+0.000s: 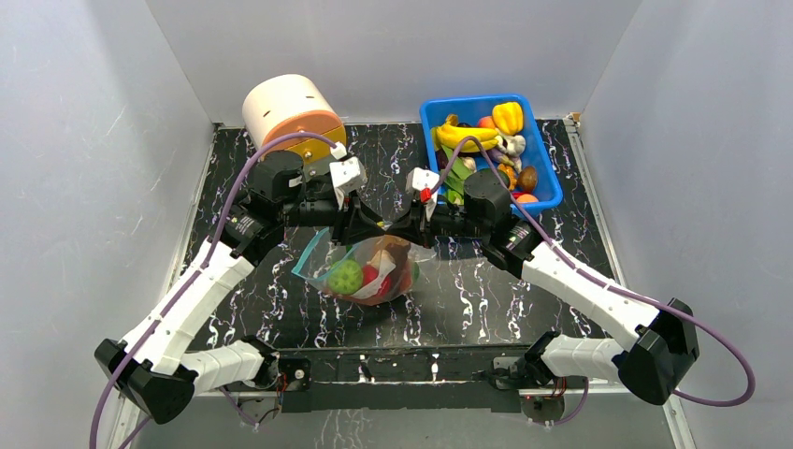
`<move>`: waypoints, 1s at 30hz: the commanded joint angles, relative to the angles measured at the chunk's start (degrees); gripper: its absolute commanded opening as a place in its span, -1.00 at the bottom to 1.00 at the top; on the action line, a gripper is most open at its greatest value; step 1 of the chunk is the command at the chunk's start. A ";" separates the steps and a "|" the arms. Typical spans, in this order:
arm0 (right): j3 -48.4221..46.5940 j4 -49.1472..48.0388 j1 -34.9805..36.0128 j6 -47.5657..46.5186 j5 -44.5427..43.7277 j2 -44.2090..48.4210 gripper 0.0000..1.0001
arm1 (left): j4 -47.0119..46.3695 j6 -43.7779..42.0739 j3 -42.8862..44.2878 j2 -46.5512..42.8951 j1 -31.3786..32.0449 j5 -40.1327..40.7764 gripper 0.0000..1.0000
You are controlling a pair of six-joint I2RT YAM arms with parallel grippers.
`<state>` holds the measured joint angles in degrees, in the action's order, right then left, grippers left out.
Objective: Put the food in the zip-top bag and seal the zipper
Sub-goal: Zip the zipper food storage bag at the center of the board.
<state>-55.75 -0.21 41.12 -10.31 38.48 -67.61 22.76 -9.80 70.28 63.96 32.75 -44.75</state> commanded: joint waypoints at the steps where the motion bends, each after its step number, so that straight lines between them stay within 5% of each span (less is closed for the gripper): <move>1: -3.03 -3.26 -0.06 0.79 -0.65 0.05 -1.00 | -0.29 -0.47 0.46 -0.97 -0.07 -0.51 -0.43; 8: -3.05 -2.93 -0.05 0.49 -0.23 0.28 -1.00 | -0.17 -0.63 1.13 0.31 -0.11 -0.56 -1.00; 12: -2.98 -1.60 -0.08 -2.01 2.29 0.95 -1.00 | 0.36 -0.80 1.60 0.68 -0.14 -1.09 -1.00; 16: -2.86 -2.36 -0.04 -2.43 3.40 1.68 -0.50 | 0.49 -1.09 1.79 0.70 -0.08 -2.64 -1.00; 19: -3.71 -1.94 -0.07 -2.95 6.00 1.02 -0.39 | 0.11 -0.95 1.79 0.84 -0.08 -3.37 -1.00; 24: -4.39 -2.68 -0.07 -3.01 7.57 0.03 -0.56 | 0.77 -1.25 1.96 0.98 -0.10 -3.76 -1.00; 27: -4.73 -3.16 -0.08 -3.26 7.76 0.03 -1.00 | 1.89 -1.90 2.18 1.07 -0.14 -3.49 -1.00; 30: -5.15 -2.29 -0.13 -3.96 6.93 0.61 -1.00 | 4.75 -3.70 3.13 1.12 -0.14 -1.23 -1.00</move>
<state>-56.99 -0.08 41.10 -13.26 44.97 -67.77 24.14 -10.85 70.54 65.21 32.75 -46.61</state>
